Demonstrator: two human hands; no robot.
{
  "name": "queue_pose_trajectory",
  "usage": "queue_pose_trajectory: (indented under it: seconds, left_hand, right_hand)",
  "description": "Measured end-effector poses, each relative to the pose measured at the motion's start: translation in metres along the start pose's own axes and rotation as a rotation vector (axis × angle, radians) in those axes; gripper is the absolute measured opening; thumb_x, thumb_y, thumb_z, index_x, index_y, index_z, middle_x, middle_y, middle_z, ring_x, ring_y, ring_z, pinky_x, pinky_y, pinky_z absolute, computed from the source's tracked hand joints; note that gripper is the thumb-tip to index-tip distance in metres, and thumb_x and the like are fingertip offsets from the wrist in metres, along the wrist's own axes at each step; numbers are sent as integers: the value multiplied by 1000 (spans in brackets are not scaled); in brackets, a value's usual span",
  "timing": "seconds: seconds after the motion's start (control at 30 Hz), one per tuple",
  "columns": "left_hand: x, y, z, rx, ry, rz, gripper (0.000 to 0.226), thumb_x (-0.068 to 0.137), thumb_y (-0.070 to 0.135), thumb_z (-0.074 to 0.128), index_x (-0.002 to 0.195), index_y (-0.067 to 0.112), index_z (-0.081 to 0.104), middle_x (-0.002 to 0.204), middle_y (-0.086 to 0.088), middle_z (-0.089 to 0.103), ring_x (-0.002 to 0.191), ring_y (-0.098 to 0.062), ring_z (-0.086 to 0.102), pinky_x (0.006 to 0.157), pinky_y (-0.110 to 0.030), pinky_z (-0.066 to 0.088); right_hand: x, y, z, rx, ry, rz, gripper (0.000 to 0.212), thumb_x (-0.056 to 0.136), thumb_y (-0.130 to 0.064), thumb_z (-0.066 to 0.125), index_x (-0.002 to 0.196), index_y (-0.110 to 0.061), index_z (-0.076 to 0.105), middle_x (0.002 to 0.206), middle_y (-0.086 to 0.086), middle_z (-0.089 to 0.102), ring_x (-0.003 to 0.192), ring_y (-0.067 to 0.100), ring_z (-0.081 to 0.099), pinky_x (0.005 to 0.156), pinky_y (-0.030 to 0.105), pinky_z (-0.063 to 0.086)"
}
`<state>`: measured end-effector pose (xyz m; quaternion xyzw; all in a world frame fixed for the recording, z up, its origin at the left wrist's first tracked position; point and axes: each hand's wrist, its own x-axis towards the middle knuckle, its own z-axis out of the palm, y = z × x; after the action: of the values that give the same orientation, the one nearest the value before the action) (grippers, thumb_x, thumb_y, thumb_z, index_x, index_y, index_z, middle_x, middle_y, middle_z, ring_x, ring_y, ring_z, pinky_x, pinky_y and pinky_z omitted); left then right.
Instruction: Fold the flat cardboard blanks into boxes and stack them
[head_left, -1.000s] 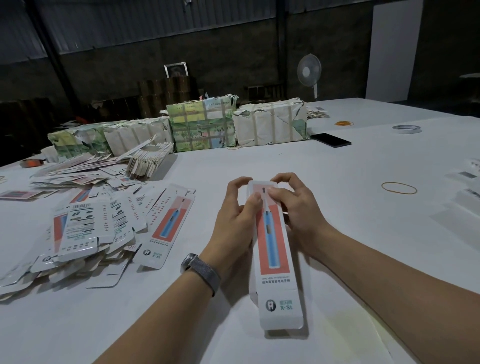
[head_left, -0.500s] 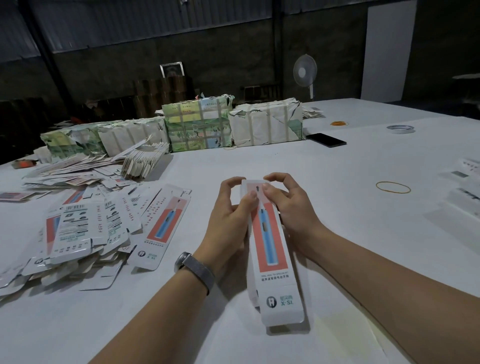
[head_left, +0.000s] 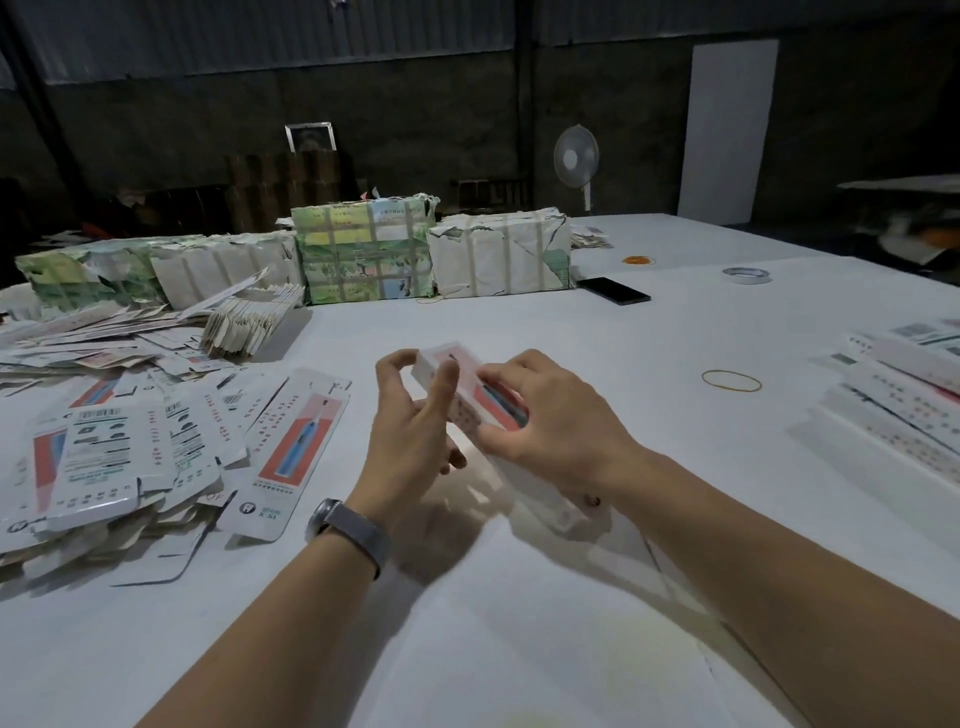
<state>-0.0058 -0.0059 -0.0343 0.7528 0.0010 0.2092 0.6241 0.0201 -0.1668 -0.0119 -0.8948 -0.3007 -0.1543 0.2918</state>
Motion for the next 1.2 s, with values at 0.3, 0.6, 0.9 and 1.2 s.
queue_pose_trajectory:
  seconds: [0.3, 0.6, 0.9, 1.2]
  left_hand:
    - [3, -10, 7, 44, -169, 40, 48, 77, 84, 40, 114, 56, 44, 78, -2, 74, 53, -30, 64, 48, -39, 51]
    - [2, -18, 7, 86, -199, 38, 33, 86, 71, 49, 114, 54, 55, 72, -5, 71, 49, -28, 63, 43, -36, 48]
    - [1, -19, 6, 141, -203, 27, 17, 102, 44, 49, 108, 44, 64, 70, -5, 70, 46, -20, 61, 41, -31, 49]
    - [-5, -13, 5, 305, -227, 68, 16, 100, 32, 55, 91, 39, 67, 67, 1, 70, 48, -16, 63, 46, -28, 51]
  right_hand:
    - [-81, 70, -121, -430, 17, 345, 48, 79, -51, 49, 122, -35, 62, 116, -10, 68, 96, 19, 61, 78, 34, 51]
    - [-127, 137, -250, -751, 289, 630, 43, 82, -55, 55, 123, -44, 59, 112, -10, 67, 88, 13, 48, 67, 32, 40]
    - [-101, 153, -250, -1022, 59, 762, 41, 93, -47, 50, 129, -31, 59, 124, 2, 61, 119, 28, 47, 89, 42, 45]
    - [-30, 49, -107, -377, 1, 295, 29, 93, -40, 52, 118, -31, 65, 119, -9, 65, 115, 17, 51, 93, 37, 46]
